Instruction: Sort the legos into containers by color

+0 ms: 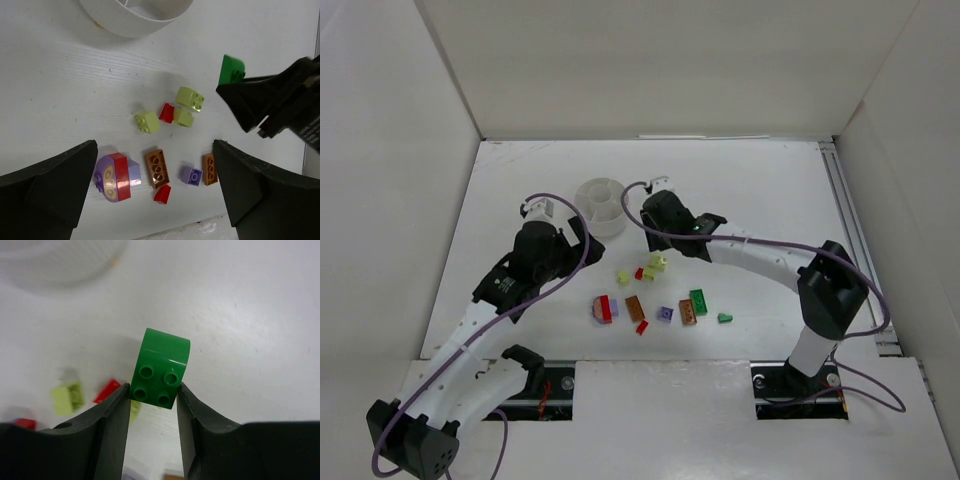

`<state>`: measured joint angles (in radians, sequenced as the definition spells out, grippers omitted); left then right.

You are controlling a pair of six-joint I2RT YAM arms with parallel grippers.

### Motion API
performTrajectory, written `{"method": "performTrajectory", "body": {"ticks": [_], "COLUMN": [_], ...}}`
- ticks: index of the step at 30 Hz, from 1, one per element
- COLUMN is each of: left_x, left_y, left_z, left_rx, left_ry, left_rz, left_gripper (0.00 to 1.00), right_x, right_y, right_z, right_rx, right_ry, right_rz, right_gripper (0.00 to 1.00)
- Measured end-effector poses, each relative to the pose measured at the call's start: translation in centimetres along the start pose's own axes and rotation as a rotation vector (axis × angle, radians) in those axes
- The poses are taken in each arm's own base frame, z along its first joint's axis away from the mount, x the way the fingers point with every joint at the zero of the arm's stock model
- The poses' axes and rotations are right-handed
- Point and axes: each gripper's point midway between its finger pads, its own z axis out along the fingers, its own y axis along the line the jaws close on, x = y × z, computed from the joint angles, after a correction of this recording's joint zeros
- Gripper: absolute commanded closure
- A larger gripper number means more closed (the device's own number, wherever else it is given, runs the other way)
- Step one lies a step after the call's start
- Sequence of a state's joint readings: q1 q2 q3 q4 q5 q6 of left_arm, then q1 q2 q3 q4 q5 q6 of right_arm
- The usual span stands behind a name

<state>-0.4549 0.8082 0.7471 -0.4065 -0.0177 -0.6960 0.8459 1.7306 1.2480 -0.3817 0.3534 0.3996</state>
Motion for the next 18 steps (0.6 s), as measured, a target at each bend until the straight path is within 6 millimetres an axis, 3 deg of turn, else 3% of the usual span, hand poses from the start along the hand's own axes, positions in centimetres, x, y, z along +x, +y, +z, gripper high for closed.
{"method": "performTrajectory", "body": {"ticks": [5,8,13,15,16,18], "left_x": [0.0,-0.3,-0.7,-0.8,-0.7,-0.7], "left_y": [0.5,0.7,0.7,0.8,0.8,1.0], "left_z": [-0.2,-0.5,-0.8,-0.8,-0.8,-0.9], "left_rx": [-0.024,-0.034,-0.038,-0.04,-0.043,-0.048], "left_ry": [-0.008,-0.025,-0.039,-0.042,-0.041,-0.039], "left_rz": [0.0,-0.001,-0.002,-0.002,-0.002,-0.001], "left_gripper": [0.0,0.0,0.0,0.0,0.0,0.0], "right_x": [-8.2,-11.4,-12.3,-11.9,-11.9,-11.7], "right_y": [4.2,6.9,9.3,9.9,10.0,10.2], "right_z": [-0.9,0.1,3.1,4.3,4.4,4.9], "right_rx": [-0.145,-0.215,-0.263,-0.27,-0.271,-0.274], "right_ry": [-0.172,-0.238,-0.235,-0.221,-0.219,-0.212], "right_rz": [-0.078,-0.111,-0.16,-0.174,-0.177,-0.183], "right_gripper": [0.78,0.78,0.76,0.66,0.66,0.54]}}
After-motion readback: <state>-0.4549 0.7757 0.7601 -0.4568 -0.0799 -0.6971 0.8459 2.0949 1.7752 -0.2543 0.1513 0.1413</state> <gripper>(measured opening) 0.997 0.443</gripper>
